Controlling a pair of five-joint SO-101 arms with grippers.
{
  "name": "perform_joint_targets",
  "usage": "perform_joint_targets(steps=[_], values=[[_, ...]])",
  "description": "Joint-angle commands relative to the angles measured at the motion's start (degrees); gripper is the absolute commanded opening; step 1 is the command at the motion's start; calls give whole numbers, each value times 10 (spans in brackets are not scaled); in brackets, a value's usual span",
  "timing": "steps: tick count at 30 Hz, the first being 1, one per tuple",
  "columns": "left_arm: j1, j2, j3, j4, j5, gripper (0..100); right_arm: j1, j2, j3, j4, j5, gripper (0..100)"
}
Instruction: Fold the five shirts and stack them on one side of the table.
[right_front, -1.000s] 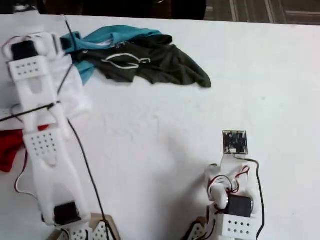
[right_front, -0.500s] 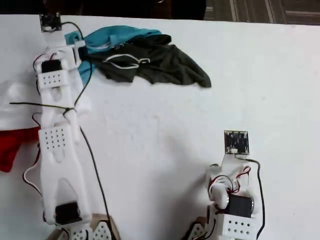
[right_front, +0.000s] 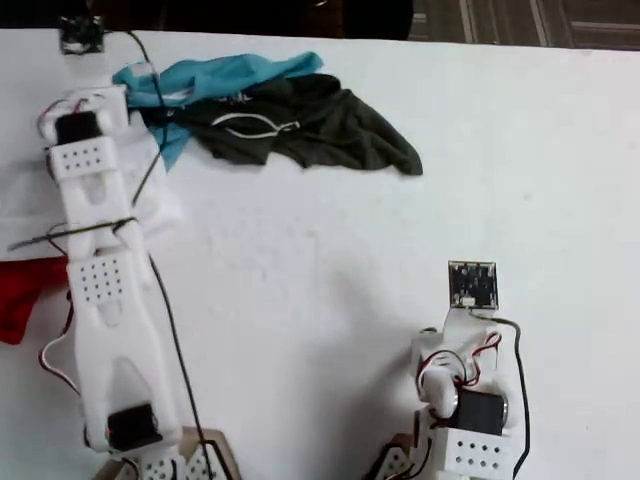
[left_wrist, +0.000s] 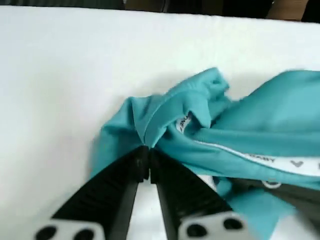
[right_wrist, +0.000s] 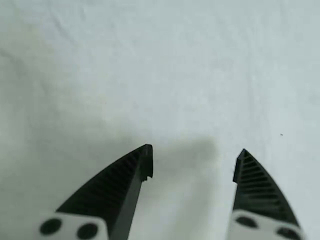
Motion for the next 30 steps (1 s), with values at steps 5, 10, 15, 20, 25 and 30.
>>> perform_joint_targets(steps=[5, 10, 15, 20, 25, 30], values=[[-79, -147, -37, 226, -4, 27, 3, -11, 4, -7, 4, 262], [-183, -249, -36, 304, -4, 27, 3, -11, 4, -8, 4, 262], [-283, -295, -34, 316, -5, 27, 4, -11, 4, -8, 4, 262], [-228, -264, -34, 322, -6, 91, 4, -11, 4, -7, 4, 262], [-117, -194, -35, 318, 3, 319, 4, -11, 4, -7, 4, 262], [-50, -99, -35, 203, 148, 386, 4, -11, 4, -7, 4, 262]])
